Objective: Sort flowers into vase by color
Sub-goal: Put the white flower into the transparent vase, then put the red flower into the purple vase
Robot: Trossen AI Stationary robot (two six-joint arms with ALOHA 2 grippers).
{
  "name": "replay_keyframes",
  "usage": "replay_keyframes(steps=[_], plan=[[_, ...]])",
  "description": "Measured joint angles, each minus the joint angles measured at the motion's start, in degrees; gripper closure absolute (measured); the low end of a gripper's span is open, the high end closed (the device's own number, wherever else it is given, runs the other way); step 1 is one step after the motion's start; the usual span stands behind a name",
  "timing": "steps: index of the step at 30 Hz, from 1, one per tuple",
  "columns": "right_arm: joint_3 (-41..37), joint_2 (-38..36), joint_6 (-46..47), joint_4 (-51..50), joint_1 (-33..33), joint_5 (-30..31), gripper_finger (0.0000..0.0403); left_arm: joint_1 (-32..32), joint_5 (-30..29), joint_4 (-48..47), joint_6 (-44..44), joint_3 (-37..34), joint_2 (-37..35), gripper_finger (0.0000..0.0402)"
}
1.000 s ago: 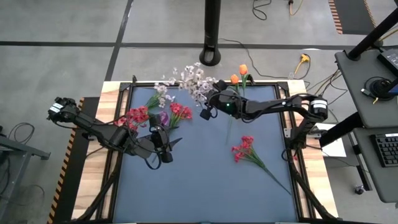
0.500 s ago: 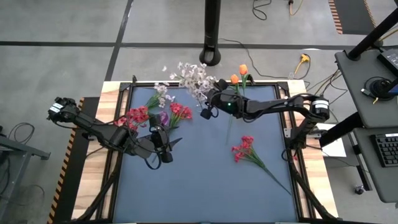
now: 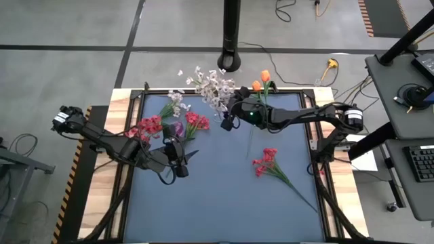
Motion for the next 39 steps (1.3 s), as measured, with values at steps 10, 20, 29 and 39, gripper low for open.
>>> replay_keyframes(steps=[10, 20, 29, 39], plan=[[0.0, -4.2, 2.4, -6.7, 1.7, 0.0, 0.0146, 0.0, 0.0, -0.2, -0.2, 0.0, 0.0, 0.0206], [0.0, -9.0, 5.4, -12.4, 4.9, 0.0, 0.0129, 0.0, 0.0, -0.1, -1.6, 0.0, 0.0, 0.0206], [0.0, -13.9, 6.1, -16.7, 11.2, 2.5, 0.0133, 0.0, 0.0, 0.1, -4.6, 0.0, 0.0, 0.0206], [0.1, -20.6, 10.2, -27.9, 19.7, 4.9, 0.0144, -1.1, 5.1, 0.0, -16.2, 0.0, 1.7, 0.0206]])
